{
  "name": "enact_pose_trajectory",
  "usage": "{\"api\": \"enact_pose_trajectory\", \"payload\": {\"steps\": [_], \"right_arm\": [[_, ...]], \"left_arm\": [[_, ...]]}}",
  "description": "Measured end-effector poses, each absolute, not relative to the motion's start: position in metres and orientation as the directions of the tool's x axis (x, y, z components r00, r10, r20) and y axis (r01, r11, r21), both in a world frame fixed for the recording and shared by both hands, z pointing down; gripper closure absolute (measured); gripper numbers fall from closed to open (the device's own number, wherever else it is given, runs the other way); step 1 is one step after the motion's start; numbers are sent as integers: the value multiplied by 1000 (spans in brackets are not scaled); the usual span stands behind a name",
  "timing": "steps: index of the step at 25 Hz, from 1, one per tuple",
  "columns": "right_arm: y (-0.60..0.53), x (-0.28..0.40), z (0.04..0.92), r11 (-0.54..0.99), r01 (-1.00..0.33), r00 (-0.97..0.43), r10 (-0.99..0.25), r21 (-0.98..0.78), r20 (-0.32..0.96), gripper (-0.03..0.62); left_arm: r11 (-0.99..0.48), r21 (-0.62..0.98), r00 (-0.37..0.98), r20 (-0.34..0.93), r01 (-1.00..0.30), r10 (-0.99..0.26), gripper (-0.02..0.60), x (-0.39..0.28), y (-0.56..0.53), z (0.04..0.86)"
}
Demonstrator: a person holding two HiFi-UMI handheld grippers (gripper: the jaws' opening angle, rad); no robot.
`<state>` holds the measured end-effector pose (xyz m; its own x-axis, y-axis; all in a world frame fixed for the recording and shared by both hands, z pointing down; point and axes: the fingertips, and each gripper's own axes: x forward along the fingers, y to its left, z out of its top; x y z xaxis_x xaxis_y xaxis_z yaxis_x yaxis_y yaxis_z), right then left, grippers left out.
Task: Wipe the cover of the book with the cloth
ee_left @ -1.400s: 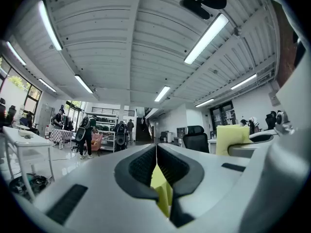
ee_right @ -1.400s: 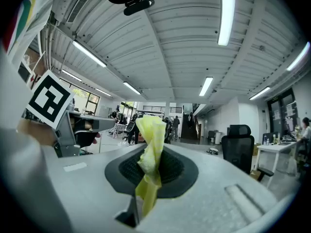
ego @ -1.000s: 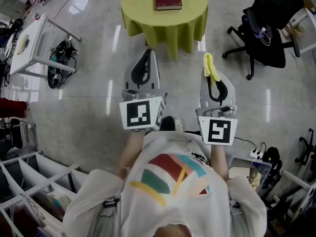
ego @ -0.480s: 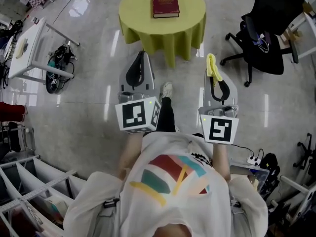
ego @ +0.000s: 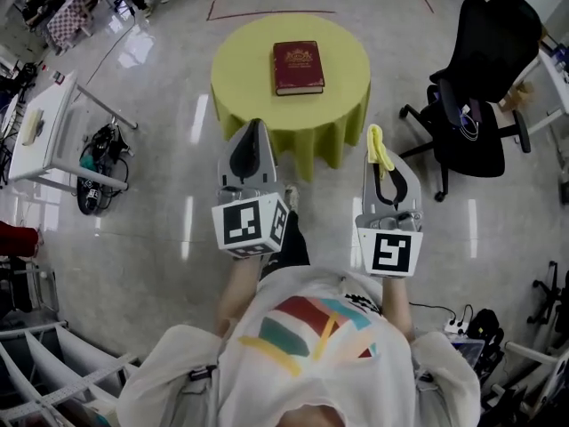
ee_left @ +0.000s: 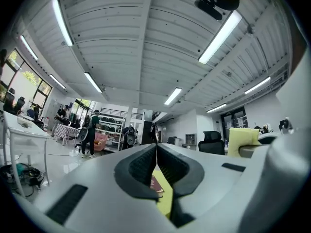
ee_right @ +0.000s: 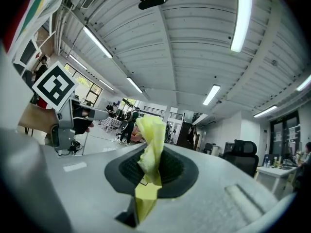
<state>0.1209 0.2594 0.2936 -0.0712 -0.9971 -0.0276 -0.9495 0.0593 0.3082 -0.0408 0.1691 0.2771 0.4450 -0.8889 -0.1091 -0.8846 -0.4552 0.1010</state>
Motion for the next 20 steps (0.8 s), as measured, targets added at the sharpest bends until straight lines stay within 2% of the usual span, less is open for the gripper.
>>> {"api": "enact_pose_trajectory", "payload": {"steps": [7, 12, 20], "right_arm": [[137, 117, 290, 92, -949, -93, -996, 301, 11, 566], [45, 114, 268, 102, -949, -112, -994, 297, -16, 566], [-57, 128, 255, 60, -957, -70, -997, 282, -24, 566]], "left_arm": [[-462, 122, 457, -69, -879, -887, 565, -38, 55, 280], [-485, 120, 480, -70, -866, -874, 565, -29, -31, 267], [-537, 101, 532, -67, -838, -844, 565, -6, -134, 252]]}}
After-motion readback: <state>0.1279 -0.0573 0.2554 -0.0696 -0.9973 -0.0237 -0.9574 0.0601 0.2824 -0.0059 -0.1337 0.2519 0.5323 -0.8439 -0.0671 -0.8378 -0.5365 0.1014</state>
